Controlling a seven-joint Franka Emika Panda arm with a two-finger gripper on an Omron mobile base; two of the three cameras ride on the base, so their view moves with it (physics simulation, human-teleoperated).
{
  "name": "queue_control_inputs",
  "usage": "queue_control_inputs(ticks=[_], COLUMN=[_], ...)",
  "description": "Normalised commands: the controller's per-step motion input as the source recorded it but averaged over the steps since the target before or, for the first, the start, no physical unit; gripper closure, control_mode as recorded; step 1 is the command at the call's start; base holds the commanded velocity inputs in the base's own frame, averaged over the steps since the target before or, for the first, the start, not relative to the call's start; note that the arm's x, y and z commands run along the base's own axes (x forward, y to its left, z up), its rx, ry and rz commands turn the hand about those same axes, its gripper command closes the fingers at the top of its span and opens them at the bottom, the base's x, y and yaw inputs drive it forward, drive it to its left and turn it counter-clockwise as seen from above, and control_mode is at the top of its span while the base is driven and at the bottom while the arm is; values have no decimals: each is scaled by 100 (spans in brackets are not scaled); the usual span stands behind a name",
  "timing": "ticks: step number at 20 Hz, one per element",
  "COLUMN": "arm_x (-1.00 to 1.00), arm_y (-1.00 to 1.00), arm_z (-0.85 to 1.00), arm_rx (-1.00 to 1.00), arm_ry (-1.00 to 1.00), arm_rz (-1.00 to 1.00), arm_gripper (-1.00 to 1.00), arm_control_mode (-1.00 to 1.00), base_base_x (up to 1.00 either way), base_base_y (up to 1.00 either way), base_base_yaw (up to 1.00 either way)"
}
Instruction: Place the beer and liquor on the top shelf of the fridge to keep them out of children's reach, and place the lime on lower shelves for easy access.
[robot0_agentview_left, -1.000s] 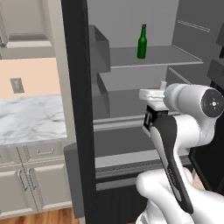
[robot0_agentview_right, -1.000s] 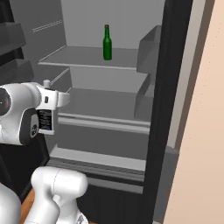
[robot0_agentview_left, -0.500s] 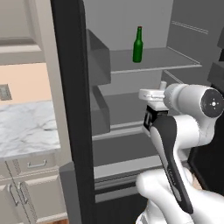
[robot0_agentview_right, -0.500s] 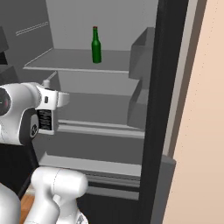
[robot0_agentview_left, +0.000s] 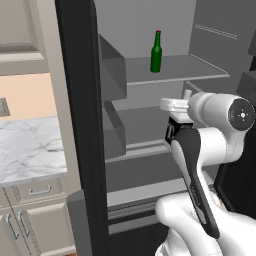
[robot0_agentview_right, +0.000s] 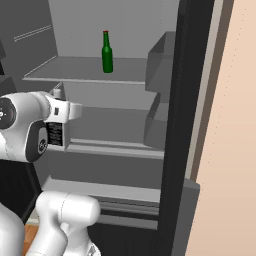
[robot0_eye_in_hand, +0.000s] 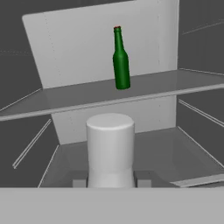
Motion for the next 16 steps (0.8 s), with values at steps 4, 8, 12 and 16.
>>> queue_control_inputs(ticks=[4,8,12,16], arm_x=[0,0,0,1], arm_y=[-12,-1,0,0], arm_z=[45,63,64,51], arm_rx=[0,0,0,-3], arm_ry=[-5,-8,-6,-6], arm_rz=[0,1,4,8], arm_gripper=[100,100,100,100], arm_control_mode=[-100,-100,-100,-100], base_base_x=[0,0,0,0], base_base_y=[0,0,0,0], base_base_yaw=[0,0,0,0])
